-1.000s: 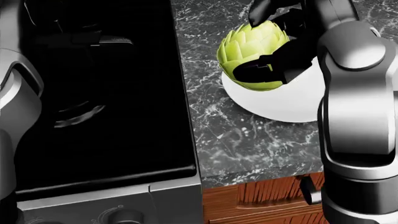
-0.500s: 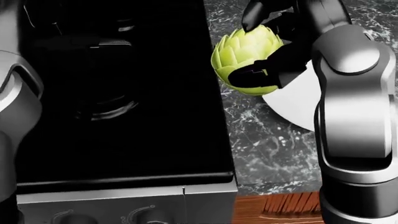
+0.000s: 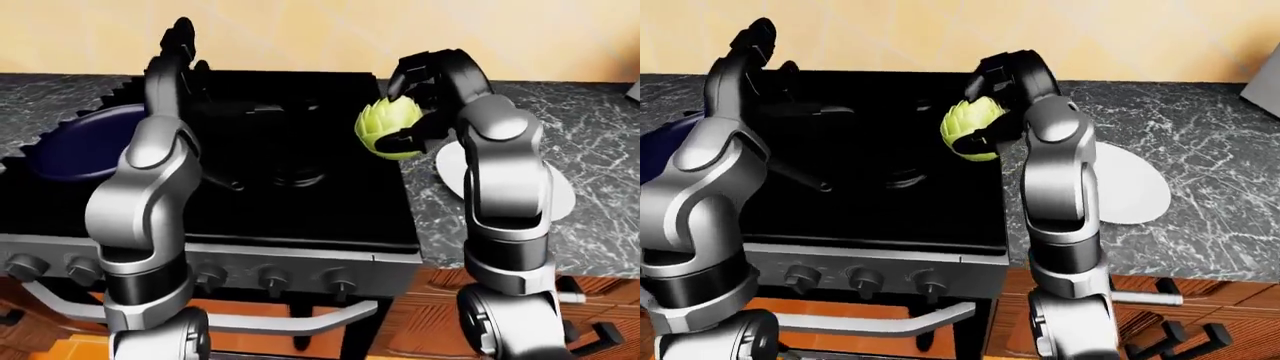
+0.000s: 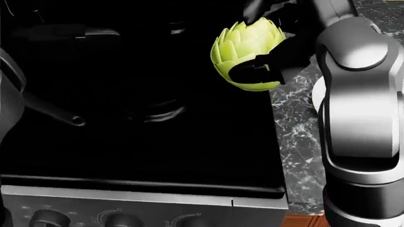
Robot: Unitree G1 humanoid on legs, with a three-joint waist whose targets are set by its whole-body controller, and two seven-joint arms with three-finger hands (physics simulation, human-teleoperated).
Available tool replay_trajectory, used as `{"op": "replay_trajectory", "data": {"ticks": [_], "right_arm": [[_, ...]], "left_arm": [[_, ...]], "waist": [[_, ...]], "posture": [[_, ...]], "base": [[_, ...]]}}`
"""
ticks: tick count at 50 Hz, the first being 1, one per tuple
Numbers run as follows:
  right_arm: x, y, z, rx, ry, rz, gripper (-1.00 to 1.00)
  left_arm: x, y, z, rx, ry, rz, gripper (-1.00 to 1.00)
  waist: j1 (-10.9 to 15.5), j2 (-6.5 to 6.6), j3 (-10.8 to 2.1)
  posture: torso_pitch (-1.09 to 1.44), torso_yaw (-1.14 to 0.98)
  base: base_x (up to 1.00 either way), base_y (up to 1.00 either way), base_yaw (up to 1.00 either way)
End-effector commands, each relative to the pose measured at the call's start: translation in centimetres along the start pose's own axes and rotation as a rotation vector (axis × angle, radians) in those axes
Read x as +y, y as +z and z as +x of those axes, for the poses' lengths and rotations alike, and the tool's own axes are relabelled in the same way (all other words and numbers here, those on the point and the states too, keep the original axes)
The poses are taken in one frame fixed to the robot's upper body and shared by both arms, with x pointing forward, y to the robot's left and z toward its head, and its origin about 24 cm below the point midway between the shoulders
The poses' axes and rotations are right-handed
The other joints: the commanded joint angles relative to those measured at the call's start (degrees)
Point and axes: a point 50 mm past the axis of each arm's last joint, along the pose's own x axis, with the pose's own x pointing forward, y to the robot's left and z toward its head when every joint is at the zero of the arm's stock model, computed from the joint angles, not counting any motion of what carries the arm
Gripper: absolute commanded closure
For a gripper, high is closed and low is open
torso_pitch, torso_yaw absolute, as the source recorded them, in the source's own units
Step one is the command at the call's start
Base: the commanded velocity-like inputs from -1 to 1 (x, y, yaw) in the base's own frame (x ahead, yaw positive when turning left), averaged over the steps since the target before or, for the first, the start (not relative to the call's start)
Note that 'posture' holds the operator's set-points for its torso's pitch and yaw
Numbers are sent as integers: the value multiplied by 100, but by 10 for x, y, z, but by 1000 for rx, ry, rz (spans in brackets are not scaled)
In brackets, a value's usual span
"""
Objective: Pick the artichoke from the plate and place it in the pan.
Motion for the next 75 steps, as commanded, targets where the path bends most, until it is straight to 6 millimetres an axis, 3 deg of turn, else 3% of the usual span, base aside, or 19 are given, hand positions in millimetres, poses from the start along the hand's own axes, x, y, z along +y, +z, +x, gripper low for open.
{"op": "replay_trajectory", "data": {"ticks": [1, 4, 12, 19, 22, 23, 25, 38, 39, 41, 45, 48, 51, 53, 61, 64, 65, 69, 75], "right_arm": [[-12, 17, -6, -82, -64, -14, 100], [-12, 17, -6, -81, -65, -14, 100], [-13, 17, -6, -84, -70, -1, 100], [-14, 18, -6, -87, -72, 2, 100], [-15, 18, -7, -86, -74, 3, 100], [-15, 19, -7, -85, -74, 3, 100], [-15, 19, -7, -86, -73, 3, 100], [-12, 16, -6, -86, -67, 5, 100], [-12, 16, -5, -85, -66, 5, 100], [-12, 16, -6, -86, -66, 5, 100], [-12, 17, -6, -86, -65, 5, 100], [-12, 17, -6, -86, -65, 5, 100], [-12, 17, -6, -86, -65, 5, 100], [-12, 16, -6, -85, -65, 5, 100], [-12, 15, -5, -83, -63, 5, 100], [-13, 16, -5, -83, -65, 4, 100], [-12, 16, -5, -84, -64, 3, 100], [-13, 17, -6, -85, -65, 3, 100], [-14, 17, -6, -85, -67, 5, 100]], "left_arm": [[-2, 19, -3, -83, -9, 0, -100], [-3, 21, -4, -88, -10, 2, -100], [-4, 21, -5, -90, -15, 2, -100], [-4, 21, -5, -90, -17, 1, -100], [-4, 21, -5, -89, -17, 1, -100], [-5, 21, -5, -88, -18, 2, -100], [-5, 21, -5, -88, -18, 2, -100], [-4, 20, -5, -90, -18, 3, -100], [-4, 21, -5, -90, -19, 3, -100], [-5, 21, -6, -90, -19, 3, -100], [-5, 21, -5, -91, -20, 4, -100], [-5, 21, -5, -90, -21, 4, -100], [-5, 20, -5, -91, -21, 4, -100], [-5, 21, -5, -91, -20, 3, -100], [-6, 20, -5, -90, -22, 6, -100], [-6, 20, -5, -90, -21, 5, -100], [-6, 20, -5, -91, -22, 5, -100], [-6, 20, -6, -90, -22, 4, -100], [-6, 20, -5, -90, -22, 5, -100]], "waist": [[-30, -4, -134], [10, -335, -231], [-6, -187, -188], [-76, 251, -155], [-119, 787, -247], [-92, 442, -160], [-97, 509, -157], [-36, -206, -201], [-92, -66, -177], [-60, -204, -216], [-48, -86, -198], [-71, 159, -114], [-157, 635, -283], [-118, 533, -143], [-111, 19, -126], [-94, -367, -200], [-128, -136, -152], [-68, -206, -262], [-95, 299, -128]], "posture": [[0, 0], [0, 0], [0, 0], [0, 0], [0, 0], [0, 0], [0, 0], [0, 0], [0, 0], [0, 0], [0, 0], [0, 0], [0, 0], [0, 0], [0, 0], [0, 0], [0, 0], [0, 0], [0, 0]], "base": [[0, 0, 27], [0, 0, 27], [0, 20, 7], [0, 32, 0], [0, 35, 0], [0, 34, 0], [0, 34, 0], [0, 34, 0], [0, 34, 0], [0, 34, 0], [0, 34, 0], [0, 34, 0], [0, 34, 0], [0, 35, 0], [0, 34, 0], [0, 34, 0], [0, 34, 0], [0, 34, 0], [0, 34, 0]]}}
